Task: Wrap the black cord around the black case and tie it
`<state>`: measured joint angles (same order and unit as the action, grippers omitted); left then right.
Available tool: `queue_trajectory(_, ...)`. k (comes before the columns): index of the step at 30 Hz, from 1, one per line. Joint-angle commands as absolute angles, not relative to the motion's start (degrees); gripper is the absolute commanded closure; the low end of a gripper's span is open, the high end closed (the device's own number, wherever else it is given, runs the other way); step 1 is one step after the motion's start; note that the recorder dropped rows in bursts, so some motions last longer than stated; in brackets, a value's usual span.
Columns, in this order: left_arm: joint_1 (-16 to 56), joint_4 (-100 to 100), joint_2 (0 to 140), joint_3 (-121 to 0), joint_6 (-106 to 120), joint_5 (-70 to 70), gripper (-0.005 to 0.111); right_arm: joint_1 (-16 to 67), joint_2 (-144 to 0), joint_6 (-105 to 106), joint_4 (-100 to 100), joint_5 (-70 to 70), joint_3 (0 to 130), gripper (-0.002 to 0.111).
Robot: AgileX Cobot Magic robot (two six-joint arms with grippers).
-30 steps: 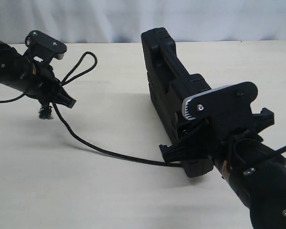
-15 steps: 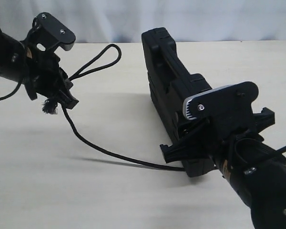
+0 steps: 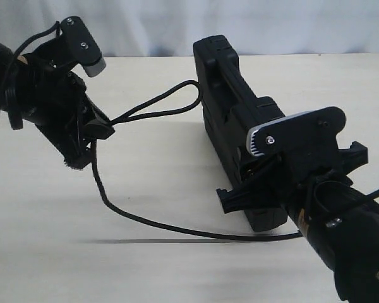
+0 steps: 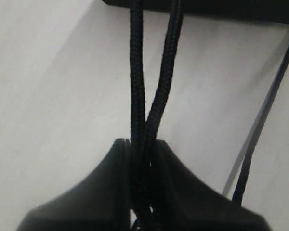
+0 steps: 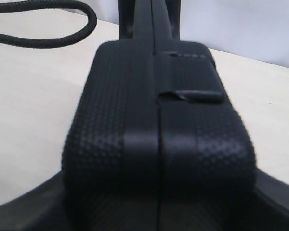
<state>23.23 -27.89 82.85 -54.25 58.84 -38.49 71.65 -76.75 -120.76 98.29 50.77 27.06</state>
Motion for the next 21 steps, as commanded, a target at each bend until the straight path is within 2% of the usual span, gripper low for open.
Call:
queue_trajectory(1,23.3,-33.29,82.51,-54.1,63.13,-39.26,0.107,71.3,-76.1,-120.81,99.95,52.32,27.12,0.104)
queue_trajectory(21,23.42,-41.55,86.48,-55.09,71.39,-36.25,0.107,71.42,-76.1,-120.81,99.95,49.73,27.12,0.104)
